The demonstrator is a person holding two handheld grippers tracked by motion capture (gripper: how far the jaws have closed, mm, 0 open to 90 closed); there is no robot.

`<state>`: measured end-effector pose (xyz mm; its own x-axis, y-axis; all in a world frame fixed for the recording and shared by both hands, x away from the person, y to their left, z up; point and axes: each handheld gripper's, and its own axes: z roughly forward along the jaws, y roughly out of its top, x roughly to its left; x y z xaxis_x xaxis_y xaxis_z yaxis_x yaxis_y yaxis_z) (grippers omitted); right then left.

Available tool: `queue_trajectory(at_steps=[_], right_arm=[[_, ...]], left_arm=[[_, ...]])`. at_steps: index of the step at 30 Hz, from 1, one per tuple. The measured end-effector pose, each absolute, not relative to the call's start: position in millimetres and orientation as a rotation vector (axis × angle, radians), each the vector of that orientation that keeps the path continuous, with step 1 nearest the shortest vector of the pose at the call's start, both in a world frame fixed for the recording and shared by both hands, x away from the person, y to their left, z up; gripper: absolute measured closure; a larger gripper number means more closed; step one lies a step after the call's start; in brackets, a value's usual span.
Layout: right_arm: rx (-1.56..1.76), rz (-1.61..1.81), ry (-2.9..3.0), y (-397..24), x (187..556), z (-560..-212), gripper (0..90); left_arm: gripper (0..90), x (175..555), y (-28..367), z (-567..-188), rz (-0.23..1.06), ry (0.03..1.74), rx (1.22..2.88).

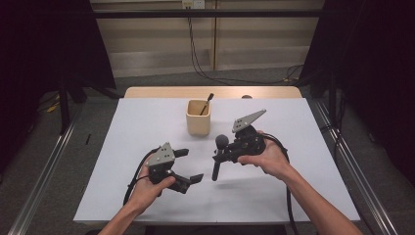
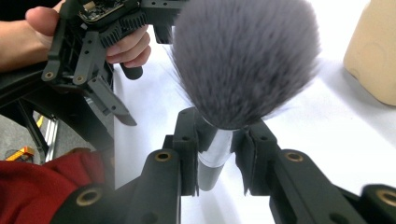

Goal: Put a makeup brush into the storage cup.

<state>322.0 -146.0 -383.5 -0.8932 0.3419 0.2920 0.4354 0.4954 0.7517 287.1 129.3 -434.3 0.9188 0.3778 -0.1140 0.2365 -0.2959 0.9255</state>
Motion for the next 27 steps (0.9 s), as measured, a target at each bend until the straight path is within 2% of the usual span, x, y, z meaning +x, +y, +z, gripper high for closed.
queue_trajectory(at_steps=[19, 23, 27], right_arm=[[-0.66, -1.332, -2.68, -134.9, 325.2, -376.4, 71.7], [-0.66, -1.34, -2.675, -133.8, 326.1, -377.1, 71.7], [-0.659, -1.347, -2.669, -132.5, 326.1, -377.5, 71.7]], left_arm=[[3.8, 293.7, 93.7, -441.9, 0.133, 0.435, 1.909], [7.2, 293.0, 88.1, -446.4, 0.118, 0.431, 1.939], [15.0, 296.4, 84.4, -447.4, 0.116, 0.429, 1.932]])
